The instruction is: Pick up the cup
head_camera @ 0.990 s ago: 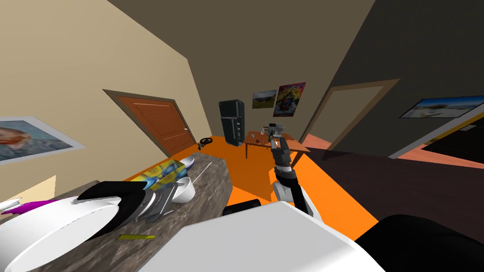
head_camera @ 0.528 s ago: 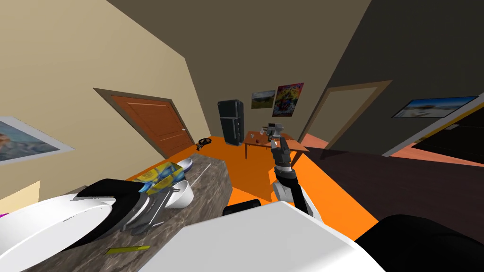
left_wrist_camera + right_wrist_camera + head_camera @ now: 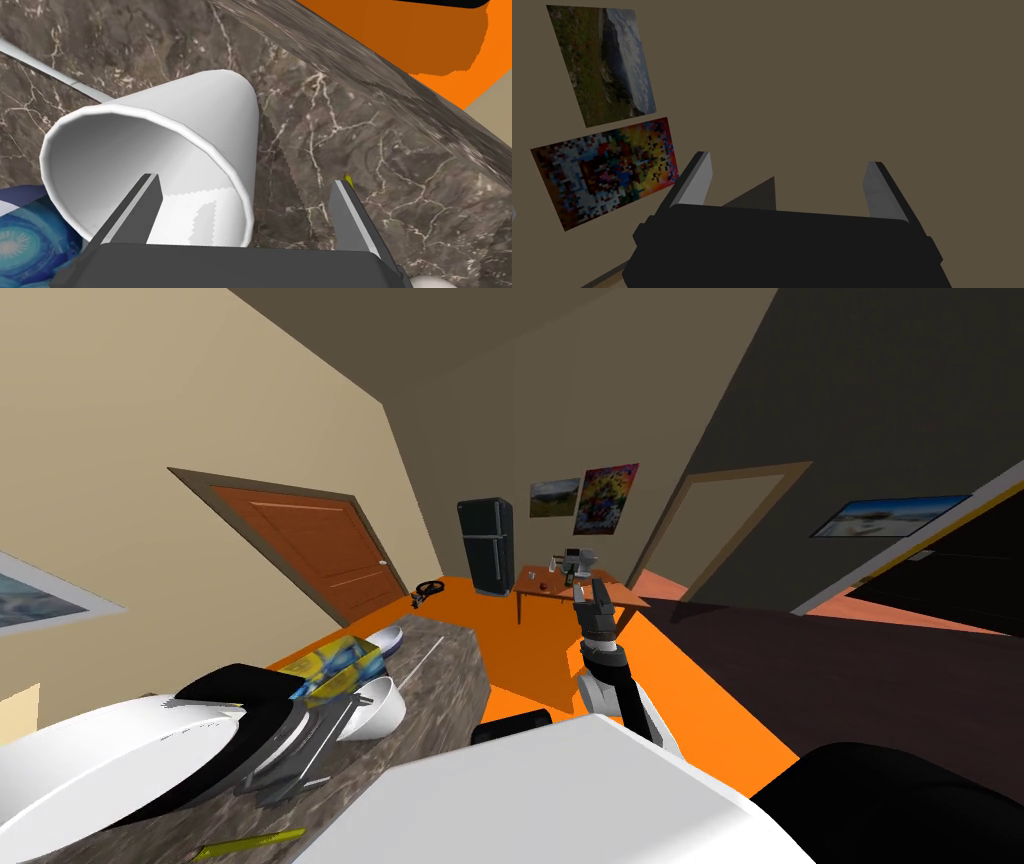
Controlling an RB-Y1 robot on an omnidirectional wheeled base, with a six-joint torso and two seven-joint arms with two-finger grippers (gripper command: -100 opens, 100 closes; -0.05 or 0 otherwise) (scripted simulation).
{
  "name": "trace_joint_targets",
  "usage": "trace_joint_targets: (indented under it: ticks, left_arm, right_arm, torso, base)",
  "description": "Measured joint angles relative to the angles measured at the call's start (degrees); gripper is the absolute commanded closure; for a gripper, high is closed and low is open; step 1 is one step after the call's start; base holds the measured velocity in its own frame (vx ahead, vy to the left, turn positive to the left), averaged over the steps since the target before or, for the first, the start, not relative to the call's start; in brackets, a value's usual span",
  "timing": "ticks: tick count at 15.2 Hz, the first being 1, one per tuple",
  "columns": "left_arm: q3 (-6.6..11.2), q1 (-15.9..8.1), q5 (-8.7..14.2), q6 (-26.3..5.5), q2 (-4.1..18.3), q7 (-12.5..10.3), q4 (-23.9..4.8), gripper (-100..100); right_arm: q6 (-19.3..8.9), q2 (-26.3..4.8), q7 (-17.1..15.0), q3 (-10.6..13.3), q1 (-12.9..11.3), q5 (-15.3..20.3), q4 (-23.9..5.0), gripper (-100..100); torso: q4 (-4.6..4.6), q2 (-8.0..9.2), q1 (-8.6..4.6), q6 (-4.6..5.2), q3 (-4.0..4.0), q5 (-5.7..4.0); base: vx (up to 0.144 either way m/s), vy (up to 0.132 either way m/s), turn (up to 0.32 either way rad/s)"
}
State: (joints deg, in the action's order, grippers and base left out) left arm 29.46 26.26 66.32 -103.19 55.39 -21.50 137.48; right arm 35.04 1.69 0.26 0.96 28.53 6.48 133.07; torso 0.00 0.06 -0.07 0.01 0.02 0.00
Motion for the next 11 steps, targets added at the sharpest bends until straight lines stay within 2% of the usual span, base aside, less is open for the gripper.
trace_joint_targets:
  ticks: [2,3,8,11]
  left_arm:
    - [-1.1,0.2,-1.6,1.4,-0.5,1.2,-1.6,-100]
    - [-1.21,0.3,-1.8,1.7,-0.6,1.4,-1.8,100]
    - [-1.2,0.3,-1.7,1.7,-0.6,1.4,-1.8,100]
    - [0.34,0.2,0.3,0.1,0.0,0.2,0.2,100]
  right_arm:
    - [0.0,0.0,0.0,0.0,0.0,0.0,0.0,0]
    - [0.0,0.0,0.0,0.0,0.0,0.0,0.0,0]
    - [0.0,0.0,0.0,0.0,0.0,0.0,0.0,0]
    - [0.0,0.0,0.0,0.0,0.0,0.0,0.0,0]
  torso:
    - [0.02,0.08,-0.04,-0.01,0.05,-0.01]
    - [0.03,0.07,-0.03,-0.02,0.05,-0.02]
    - [0.01,-0.02,0.01,-0.01,0.0,0.01]
    - [0.01,-0.14,0.06,-0.02,-0.05,-0.01]
  base:
    - [-0.036,-0.017,-0.049]
    - [-0.009,-0.004,0.001]
    - [0.004,0.001,0.018]
    - [0.04,0.018,0.071]
